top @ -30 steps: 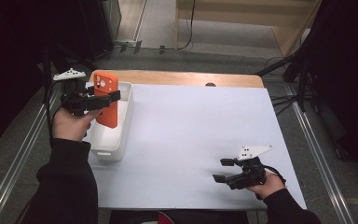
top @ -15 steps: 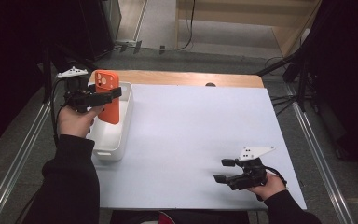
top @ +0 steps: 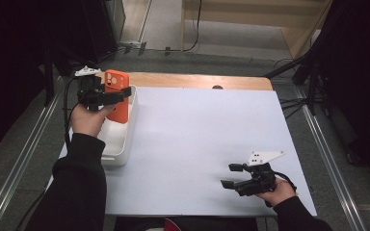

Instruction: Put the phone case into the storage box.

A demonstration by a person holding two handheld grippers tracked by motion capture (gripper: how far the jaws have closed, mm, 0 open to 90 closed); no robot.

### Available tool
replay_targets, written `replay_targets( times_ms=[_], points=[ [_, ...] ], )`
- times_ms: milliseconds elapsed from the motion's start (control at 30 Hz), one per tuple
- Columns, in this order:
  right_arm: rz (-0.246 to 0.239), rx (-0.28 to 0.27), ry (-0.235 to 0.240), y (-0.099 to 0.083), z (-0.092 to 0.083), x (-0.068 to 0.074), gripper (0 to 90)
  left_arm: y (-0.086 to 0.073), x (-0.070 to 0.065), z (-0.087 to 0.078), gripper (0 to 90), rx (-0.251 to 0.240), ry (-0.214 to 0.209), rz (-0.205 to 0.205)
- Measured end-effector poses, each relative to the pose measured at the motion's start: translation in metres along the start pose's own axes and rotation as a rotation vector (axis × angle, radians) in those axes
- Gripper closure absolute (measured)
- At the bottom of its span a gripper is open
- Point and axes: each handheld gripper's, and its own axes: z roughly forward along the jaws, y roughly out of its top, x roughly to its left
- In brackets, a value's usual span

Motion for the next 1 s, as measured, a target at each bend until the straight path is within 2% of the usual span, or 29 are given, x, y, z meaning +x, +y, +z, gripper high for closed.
replay_targets(
  times_ms=[133,433,500,567,633,767,1000],
  points=[
    [-0.005,-0.004,0.003,0.001,0.000,0.000,26.4,0.003,0.002,0.006,15.4,0.000,0.027,-0.001],
    [-0.007,-0.006,0.007,0.002,0.001,-0.001,26.4,0.013,0.009,0.014,15.3,-0.026,0.060,-0.011],
    [-0.009,-0.007,0.009,0.002,0.001,-0.001,26.4,0.015,0.012,0.015,15.3,-0.026,0.053,-0.014],
    [-0.006,-0.007,0.010,0.003,0.001,-0.001,26.4,0.017,0.016,0.016,15.3,-0.046,0.029,-0.026],
    [-0.003,-0.006,0.008,0.003,0.001,-0.001,26.4,0.017,0.019,0.017,15.3,-0.055,0.024,-0.031],
    [-0.002,-0.007,0.009,0.003,0.001,-0.001,26.3,0.020,0.022,0.022,15.3,-0.043,0.057,-0.020],
    [-0.003,-0.007,0.011,0.003,0.001,-0.001,26.4,0.029,0.029,0.030,15.3,-0.035,0.061,-0.028]
  ],
)
